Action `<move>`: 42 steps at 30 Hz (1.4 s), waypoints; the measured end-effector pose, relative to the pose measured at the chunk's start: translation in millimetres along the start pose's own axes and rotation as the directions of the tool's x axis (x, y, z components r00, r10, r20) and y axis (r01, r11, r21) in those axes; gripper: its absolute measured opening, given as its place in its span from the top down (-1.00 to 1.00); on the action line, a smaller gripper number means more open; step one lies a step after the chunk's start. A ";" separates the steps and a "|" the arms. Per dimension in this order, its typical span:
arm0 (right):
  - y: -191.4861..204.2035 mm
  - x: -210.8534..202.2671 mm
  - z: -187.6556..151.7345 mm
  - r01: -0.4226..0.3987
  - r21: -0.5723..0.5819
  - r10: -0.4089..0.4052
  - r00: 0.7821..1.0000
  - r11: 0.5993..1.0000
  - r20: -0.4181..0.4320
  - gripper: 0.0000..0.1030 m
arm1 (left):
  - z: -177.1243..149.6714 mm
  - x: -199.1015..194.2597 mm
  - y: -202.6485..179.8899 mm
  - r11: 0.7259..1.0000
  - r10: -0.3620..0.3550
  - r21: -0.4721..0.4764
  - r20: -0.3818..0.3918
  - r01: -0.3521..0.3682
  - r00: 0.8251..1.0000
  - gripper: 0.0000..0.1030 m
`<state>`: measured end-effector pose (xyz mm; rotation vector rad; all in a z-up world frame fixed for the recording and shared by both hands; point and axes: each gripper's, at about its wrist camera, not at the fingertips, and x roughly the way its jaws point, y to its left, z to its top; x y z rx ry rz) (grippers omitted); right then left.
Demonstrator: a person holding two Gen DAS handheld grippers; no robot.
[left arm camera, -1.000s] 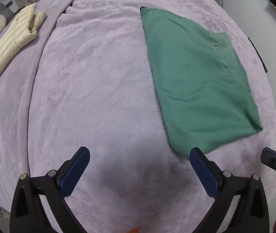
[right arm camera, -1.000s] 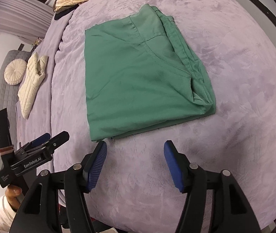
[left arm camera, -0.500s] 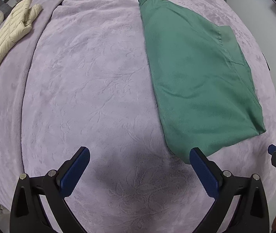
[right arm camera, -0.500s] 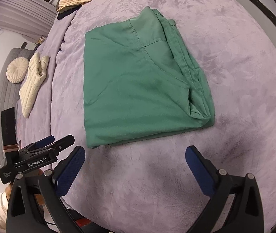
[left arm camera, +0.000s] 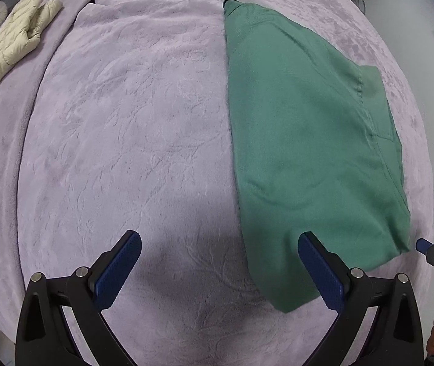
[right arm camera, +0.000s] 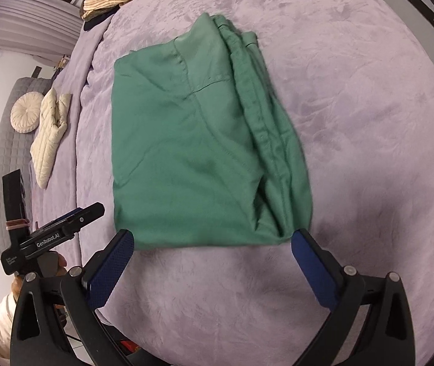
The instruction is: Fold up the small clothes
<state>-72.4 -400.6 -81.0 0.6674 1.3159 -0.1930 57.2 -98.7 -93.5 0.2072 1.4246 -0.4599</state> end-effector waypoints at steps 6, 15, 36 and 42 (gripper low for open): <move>-23.7 2.9 36.9 -0.007 0.001 0.007 1.000 1.000 -0.010 -0.99 | 24.0 14.0 0.9 0.997 -0.072 -0.029 -0.002 0.072 0.997 -1.00; -43.6 47.3 91.6 -0.135 -0.058 0.130 0.988 0.989 -0.081 -0.99 | 75.5 62.9 -2.7 0.967 -0.255 -0.012 -0.049 0.255 0.966 -1.00; -31.2 98.6 121.7 -0.376 0.080 0.383 0.915 0.923 -0.127 0.58 | 81.3 63.7 -37.7 0.967 -0.254 0.036 0.003 0.253 0.967 -0.02; -6.2 73.7 103.2 -0.472 0.114 0.481 0.874 0.874 -0.073 0.58 | 75.0 30.1 -23.3 0.947 -0.319 0.038 0.010 0.319 0.948 0.18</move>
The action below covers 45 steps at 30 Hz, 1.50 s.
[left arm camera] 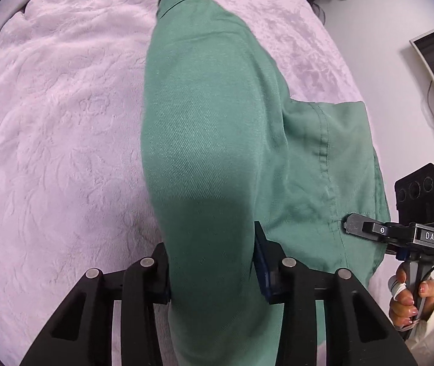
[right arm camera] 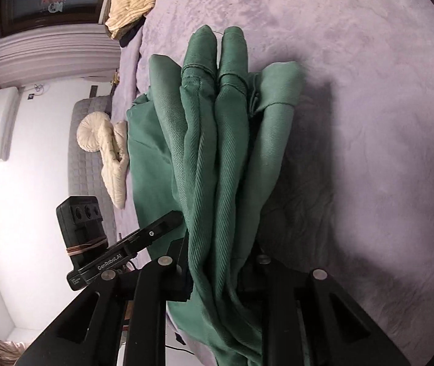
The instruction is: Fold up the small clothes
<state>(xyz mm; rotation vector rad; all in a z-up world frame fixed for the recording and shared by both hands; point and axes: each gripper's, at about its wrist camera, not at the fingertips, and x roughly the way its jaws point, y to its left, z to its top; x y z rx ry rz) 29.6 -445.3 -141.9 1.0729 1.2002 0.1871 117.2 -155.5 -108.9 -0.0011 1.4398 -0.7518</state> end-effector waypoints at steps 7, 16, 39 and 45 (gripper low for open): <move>37.4 -7.2 -52.0 -0.051 0.034 0.049 0.997 0.998 0.057 0.57 | -29.9 -55.9 8.4 0.997 -0.049 0.063 0.000 0.049 0.999 0.19; 68.3 47.2 -150.4 -0.099 0.133 0.098 0.995 0.986 0.012 0.57 | -97.8 -116.1 63.7 0.996 -0.017 0.084 -0.094 0.025 0.995 0.19; 132.1 63.6 -205.8 0.439 -0.188 -0.433 0.898 0.879 0.072 0.41 | -168.1 -152.9 124.6 0.979 0.162 0.132 -0.028 -0.157 0.986 0.18; 113.6 96.9 -267.5 0.467 -0.305 -0.509 0.858 0.830 -0.068 0.47 | -238.4 -117.4 104.9 0.958 0.182 0.252 -0.152 -0.140 0.971 0.12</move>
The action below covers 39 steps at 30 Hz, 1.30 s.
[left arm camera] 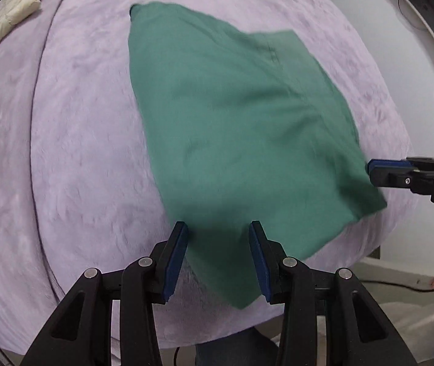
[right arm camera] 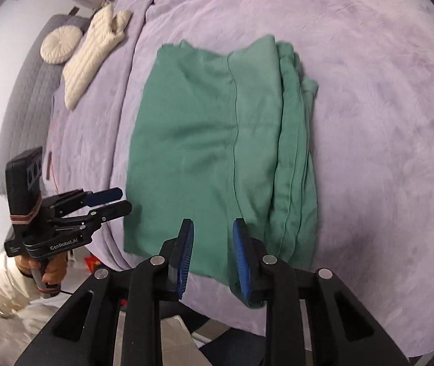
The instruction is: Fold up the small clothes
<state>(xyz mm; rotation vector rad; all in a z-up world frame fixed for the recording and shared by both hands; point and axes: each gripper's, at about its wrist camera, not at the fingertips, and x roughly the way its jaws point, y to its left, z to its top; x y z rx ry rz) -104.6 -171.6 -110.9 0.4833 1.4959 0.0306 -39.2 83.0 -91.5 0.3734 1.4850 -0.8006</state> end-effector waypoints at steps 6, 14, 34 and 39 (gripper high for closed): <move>-62.9 39.6 -28.7 0.052 0.138 -0.045 0.997 0.989 -0.057 0.84 | -26.3 21.5 12.4 0.998 0.011 -0.054 0.003 -0.011 1.000 -0.41; -54.4 -0.5 -22.1 0.053 0.141 -0.050 0.998 0.989 -0.023 0.74 | -19.8 -0.2 14.2 0.994 0.076 -0.082 0.018 -0.074 0.997 -0.41; -35.9 -25.4 5.1 0.029 0.209 -0.042 0.998 0.978 0.056 0.72 | 2.5 -33.7 20.5 0.960 0.212 -0.200 0.058 -0.197 0.975 -0.41; -41.5 -5.3 21.0 0.130 0.239 -0.134 0.991 0.962 0.000 0.42 | 2.5 -28.2 21.7 0.952 0.237 -0.203 0.014 -0.229 0.972 -0.41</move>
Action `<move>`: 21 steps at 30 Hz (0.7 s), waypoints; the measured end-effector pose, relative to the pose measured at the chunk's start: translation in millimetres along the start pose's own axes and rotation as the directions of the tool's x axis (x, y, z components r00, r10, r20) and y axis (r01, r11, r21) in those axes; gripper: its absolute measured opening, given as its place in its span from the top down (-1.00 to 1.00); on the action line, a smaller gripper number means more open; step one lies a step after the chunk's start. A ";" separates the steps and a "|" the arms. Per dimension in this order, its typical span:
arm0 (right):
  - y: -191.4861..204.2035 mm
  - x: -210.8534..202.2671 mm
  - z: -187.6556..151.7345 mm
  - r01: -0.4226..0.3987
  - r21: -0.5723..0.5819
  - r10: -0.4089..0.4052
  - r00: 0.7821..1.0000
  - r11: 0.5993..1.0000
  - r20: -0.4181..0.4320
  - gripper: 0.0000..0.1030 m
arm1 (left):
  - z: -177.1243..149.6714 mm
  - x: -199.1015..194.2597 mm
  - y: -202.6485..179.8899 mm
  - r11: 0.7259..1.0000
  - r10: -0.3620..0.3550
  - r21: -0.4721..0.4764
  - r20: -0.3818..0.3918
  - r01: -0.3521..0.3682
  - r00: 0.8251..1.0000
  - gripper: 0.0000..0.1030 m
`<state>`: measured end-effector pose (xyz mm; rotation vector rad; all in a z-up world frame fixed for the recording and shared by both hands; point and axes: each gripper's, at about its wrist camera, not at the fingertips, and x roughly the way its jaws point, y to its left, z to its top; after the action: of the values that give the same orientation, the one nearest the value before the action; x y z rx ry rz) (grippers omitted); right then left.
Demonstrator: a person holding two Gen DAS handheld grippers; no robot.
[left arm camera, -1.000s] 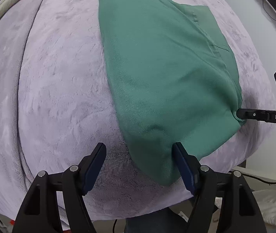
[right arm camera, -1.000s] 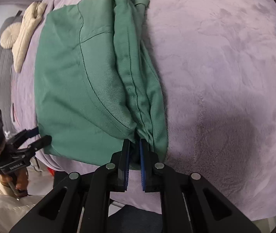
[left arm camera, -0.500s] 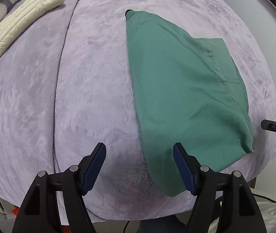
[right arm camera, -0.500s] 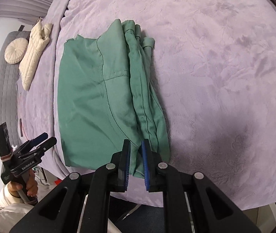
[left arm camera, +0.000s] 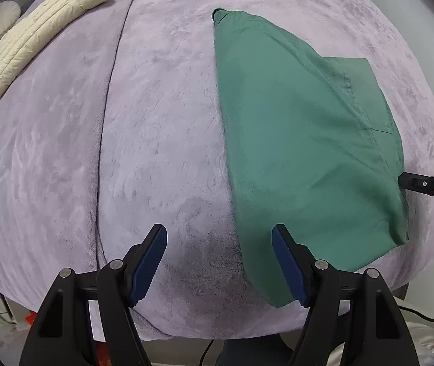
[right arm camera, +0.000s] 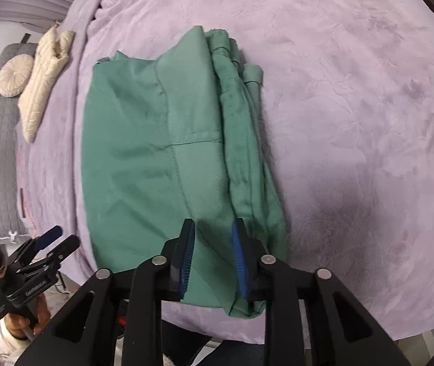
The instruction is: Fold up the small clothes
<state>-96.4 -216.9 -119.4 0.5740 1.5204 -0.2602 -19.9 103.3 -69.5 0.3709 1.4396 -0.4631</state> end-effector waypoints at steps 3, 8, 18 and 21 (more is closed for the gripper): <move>7.0 -9.1 -4.2 -0.001 -0.018 0.001 1.000 1.000 0.018 0.18 | -0.5 -2.8 0.6 1.000 0.012 -0.012 0.005 -0.012 1.000 -0.41; 30.2 -33.1 -16.2 0.080 -0.087 -0.070 0.991 0.993 0.112 -0.58 | 4.1 -10.7 -0.7 0.999 0.028 -0.035 0.038 -0.027 0.999 -1.00; 53.1 -57.6 -29.5 0.231 -0.136 -0.200 0.957 0.964 0.210 -1.00 | 6.6 -28.7 -11.9 0.999 0.033 -0.042 0.100 -0.029 0.994 -1.00; 54.3 -60.6 -29.8 0.244 -0.129 -0.213 0.952 0.961 0.219 -1.00 | 6.4 -31.4 -11.6 0.998 0.040 -0.053 0.109 -0.034 0.993 -1.00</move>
<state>-98.1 -167.6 -48.2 0.2380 1.3931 -0.3651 -22.6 92.6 -37.2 0.3261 1.3331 -0.4102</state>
